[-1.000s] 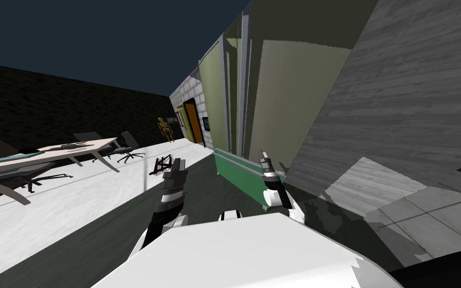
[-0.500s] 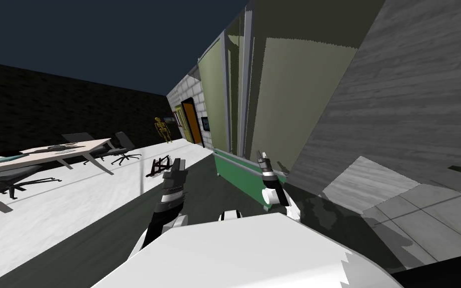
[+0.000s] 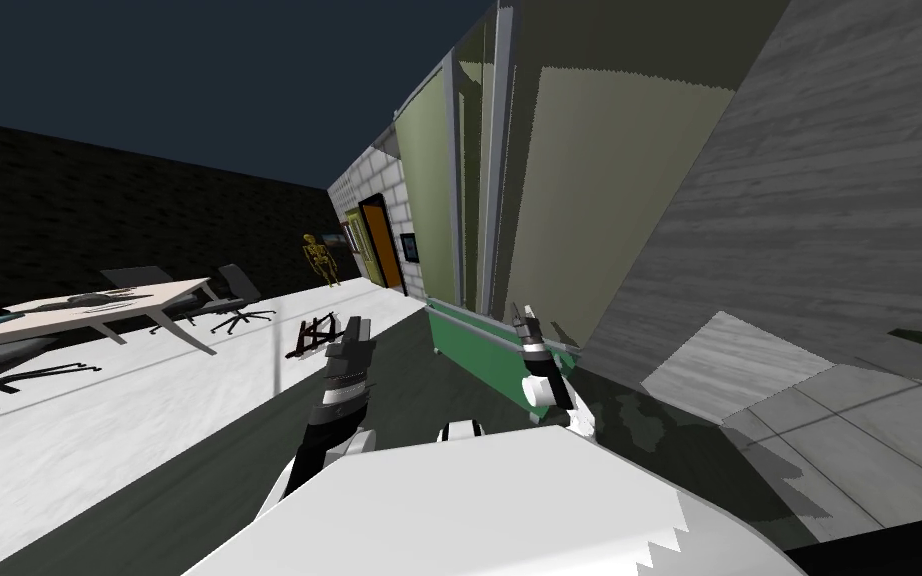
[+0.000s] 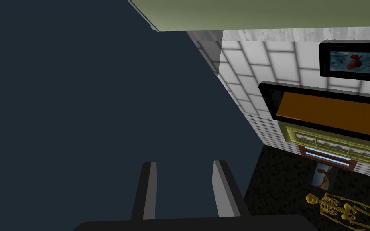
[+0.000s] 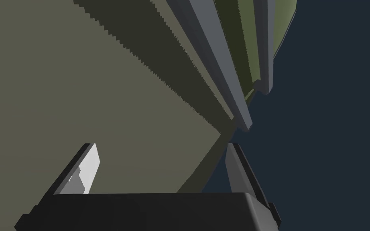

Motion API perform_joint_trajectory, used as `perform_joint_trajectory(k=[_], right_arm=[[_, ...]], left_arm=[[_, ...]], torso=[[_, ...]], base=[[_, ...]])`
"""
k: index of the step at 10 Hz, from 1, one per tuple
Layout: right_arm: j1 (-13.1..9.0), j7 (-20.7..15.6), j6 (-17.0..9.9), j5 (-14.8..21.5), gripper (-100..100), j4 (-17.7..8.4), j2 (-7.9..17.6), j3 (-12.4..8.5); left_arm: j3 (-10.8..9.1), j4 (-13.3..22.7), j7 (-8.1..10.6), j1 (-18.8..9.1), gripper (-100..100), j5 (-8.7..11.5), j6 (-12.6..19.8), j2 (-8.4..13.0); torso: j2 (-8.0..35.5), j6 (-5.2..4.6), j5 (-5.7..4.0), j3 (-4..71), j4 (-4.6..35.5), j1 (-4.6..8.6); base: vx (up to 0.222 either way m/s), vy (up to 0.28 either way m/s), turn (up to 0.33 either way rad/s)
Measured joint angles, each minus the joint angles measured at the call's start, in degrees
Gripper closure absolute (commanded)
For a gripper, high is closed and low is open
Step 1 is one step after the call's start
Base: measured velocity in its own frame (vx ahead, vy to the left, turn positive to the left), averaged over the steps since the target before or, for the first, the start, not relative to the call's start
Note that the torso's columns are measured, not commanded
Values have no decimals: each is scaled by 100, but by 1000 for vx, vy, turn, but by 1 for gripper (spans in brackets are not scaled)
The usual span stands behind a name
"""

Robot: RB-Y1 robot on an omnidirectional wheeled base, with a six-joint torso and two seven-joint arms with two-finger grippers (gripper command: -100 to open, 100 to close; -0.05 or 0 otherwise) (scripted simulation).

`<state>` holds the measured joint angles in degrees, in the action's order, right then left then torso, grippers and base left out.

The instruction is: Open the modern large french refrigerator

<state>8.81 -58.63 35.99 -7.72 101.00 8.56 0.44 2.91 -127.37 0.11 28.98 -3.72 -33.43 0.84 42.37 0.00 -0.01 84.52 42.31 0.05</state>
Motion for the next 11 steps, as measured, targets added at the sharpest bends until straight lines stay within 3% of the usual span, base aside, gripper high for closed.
perform_joint_trajectory(k=[11], right_arm=[[-456,-1728,433,-123,-100,-1071,-2,9]], left_arm=[[0,0,0,0,0,0,0,0]], torso=[[-12,0,2,7,-3,-10]], base=[[35,45,-34]])
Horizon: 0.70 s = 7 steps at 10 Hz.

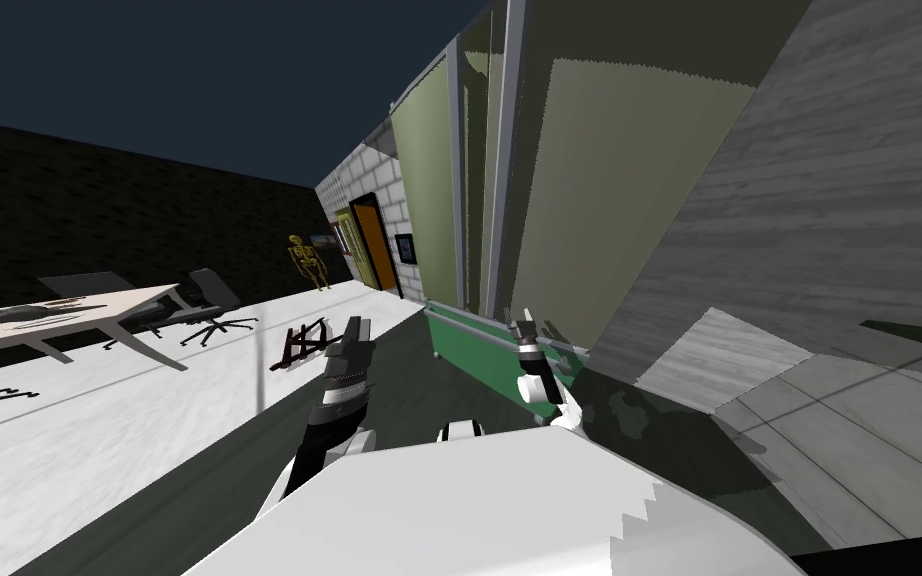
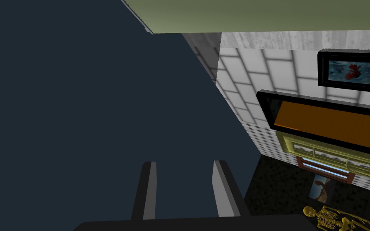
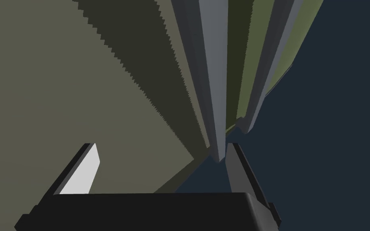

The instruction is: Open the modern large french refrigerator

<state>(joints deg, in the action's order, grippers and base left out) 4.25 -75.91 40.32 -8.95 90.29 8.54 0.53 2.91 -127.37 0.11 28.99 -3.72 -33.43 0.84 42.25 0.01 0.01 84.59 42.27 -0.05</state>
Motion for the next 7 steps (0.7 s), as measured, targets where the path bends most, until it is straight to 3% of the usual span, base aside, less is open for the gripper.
perform_joint_trajectory(k=[7], right_arm=[[-217,-1049,242,-60,-100,-574,2,-8]], left_arm=[[0,0,0,0,0,0,0,0]], torso=[[6,0,-1,-4,2,7]], base=[[32,40,-33]])
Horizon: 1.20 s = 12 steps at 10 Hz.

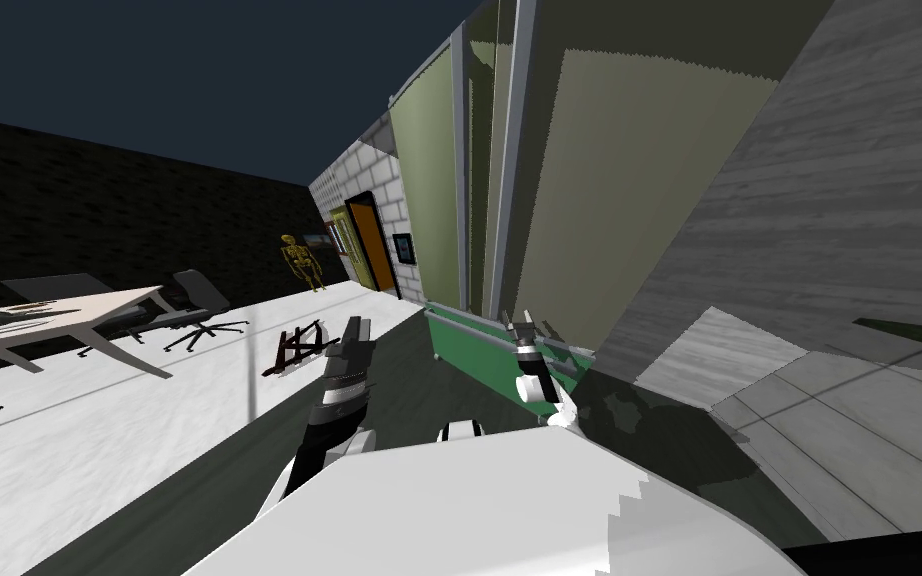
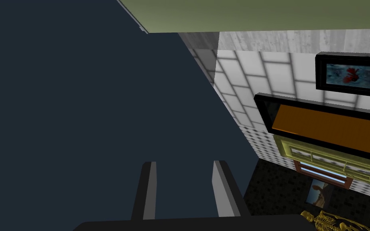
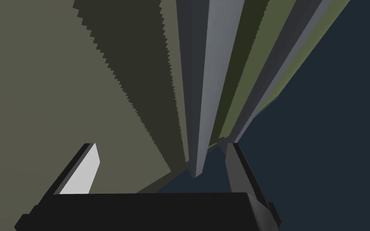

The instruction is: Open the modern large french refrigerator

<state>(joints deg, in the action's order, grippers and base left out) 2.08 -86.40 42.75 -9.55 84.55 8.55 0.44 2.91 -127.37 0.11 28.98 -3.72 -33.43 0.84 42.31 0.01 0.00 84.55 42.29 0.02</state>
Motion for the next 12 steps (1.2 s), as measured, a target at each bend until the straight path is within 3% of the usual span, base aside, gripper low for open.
perform_joint_trajectory(k=[12], right_arm=[[-347,-1841,440,-94,-100,-1118,-27,-21]], left_arm=[[0,0,0,0,0,0,0,0]], torso=[[-1,-1,-1,0,0,0]], base=[[34,33,-23]])
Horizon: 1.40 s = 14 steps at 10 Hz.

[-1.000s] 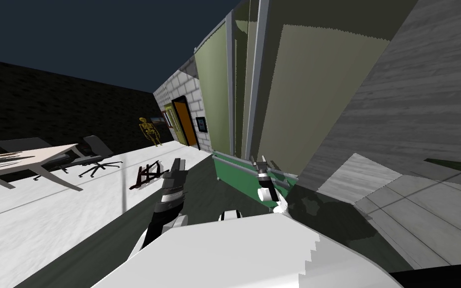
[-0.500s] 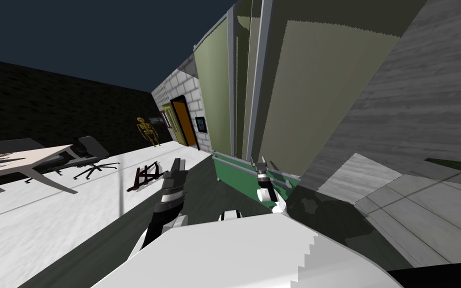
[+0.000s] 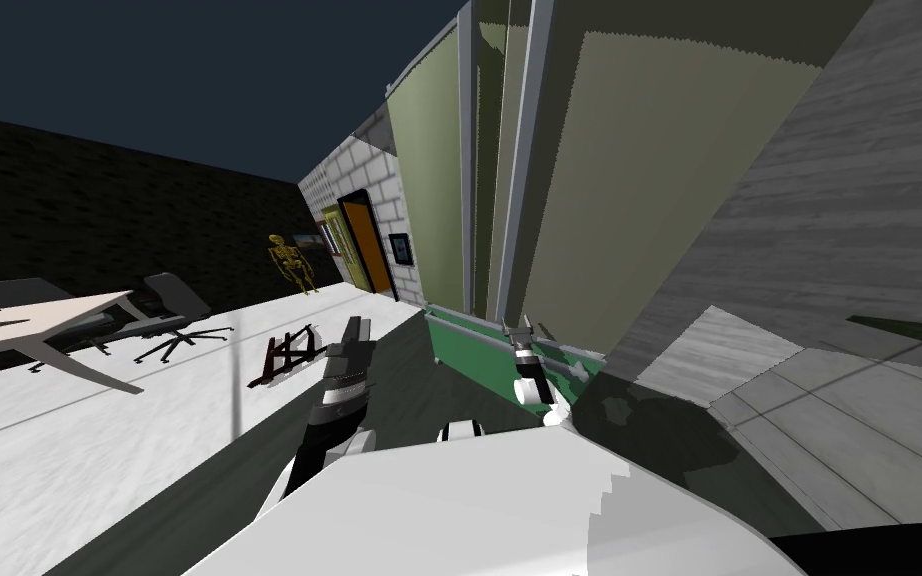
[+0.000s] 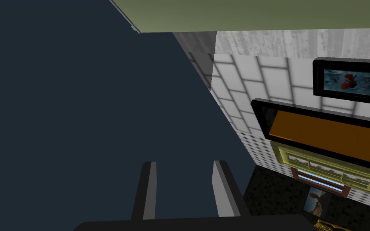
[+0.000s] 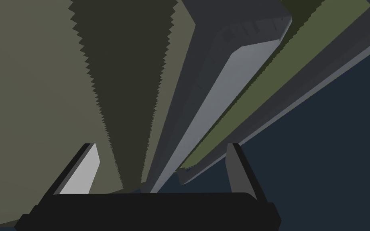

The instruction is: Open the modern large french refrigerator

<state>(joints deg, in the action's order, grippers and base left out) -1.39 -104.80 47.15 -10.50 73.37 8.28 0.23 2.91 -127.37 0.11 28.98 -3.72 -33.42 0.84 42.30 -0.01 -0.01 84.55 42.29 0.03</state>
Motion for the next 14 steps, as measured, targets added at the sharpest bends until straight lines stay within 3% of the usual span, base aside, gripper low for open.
perform_joint_trajectory(k=[6,7,14], right_arm=[[-153,-908,232,-31,-100,-558,-34,-14],[-225,-1073,301,-39,-100,-753,-41,-23],[-327,-2154,572,-70,-100,-1307,-72,-45]], left_arm=[[0,0,0,0,0,0,0,0],[0,0,0,0,0,0,0,0],[0,0,0,0,0,0,0,0]], torso=[[0,1,2,1,0,-5],[-3,1,2,2,-1,-4],[-42,8,-7,25,-20,10]], base=[[34,27,-16],[31,25,-10],[28,20,-12]])
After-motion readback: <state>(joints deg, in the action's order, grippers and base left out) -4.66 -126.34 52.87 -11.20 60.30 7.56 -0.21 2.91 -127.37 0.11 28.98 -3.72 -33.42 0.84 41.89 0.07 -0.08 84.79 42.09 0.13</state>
